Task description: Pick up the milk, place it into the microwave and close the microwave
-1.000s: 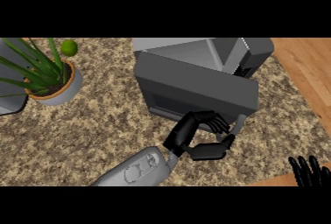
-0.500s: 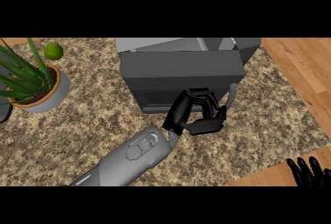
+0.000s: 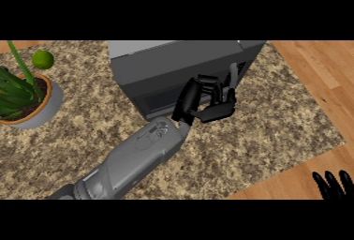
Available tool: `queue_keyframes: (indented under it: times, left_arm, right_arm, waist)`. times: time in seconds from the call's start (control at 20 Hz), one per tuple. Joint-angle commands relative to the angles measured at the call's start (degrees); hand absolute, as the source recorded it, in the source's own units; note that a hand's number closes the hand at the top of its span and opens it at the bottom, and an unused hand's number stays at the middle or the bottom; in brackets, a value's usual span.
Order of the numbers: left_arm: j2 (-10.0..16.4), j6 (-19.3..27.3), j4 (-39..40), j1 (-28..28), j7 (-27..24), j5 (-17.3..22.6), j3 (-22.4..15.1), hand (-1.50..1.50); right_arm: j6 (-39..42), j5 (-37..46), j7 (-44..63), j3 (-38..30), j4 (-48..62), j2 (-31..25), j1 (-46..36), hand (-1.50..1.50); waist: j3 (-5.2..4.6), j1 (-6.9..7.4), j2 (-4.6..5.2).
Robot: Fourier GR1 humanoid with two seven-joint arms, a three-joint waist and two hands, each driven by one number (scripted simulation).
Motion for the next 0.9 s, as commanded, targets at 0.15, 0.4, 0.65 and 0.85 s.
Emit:
queue_keyframes:
  times: [0.15, 0.4, 0.65, 0.85]
  left_arm:
    - [0.0, -0.58, 4.39, -4.1, -3.07, 3.47, 1.94, 1.5]
    - [0.0, -0.52, 5.54, -4.28, -4.98, 4.94, 1.36, 1.5]
    - [0.0, -0.71, 6.93, -4.26, -6.71, 6.12, 1.04, 1.5]
    - [0.0, -0.89, 7.46, -4.8, -7.41, 7.43, 0.71, 1.5]
  right_arm:
    - [2.11, -2.51, 0.73, -0.4, -2.01, -1.81, 0.14, -1.5]
    - [2.15, -3.61, 2.01, -0.1, -4.22, -2.53, 0.41, -1.5]
    - [2.97, -4.74, 1.68, -1.54, -5.73, -3.85, 0.51, -1.5]
    - [3.23, -5.35, 1.96, -1.52, -6.73, -4.23, 1.12, -1.5]
  waist:
    - [0.14, -1.48, 0.66]
    - [0.07, -1.96, 0.85]
    - [0.16, -2.5, 0.68]
    - [0.21, -2.9, 0.57]
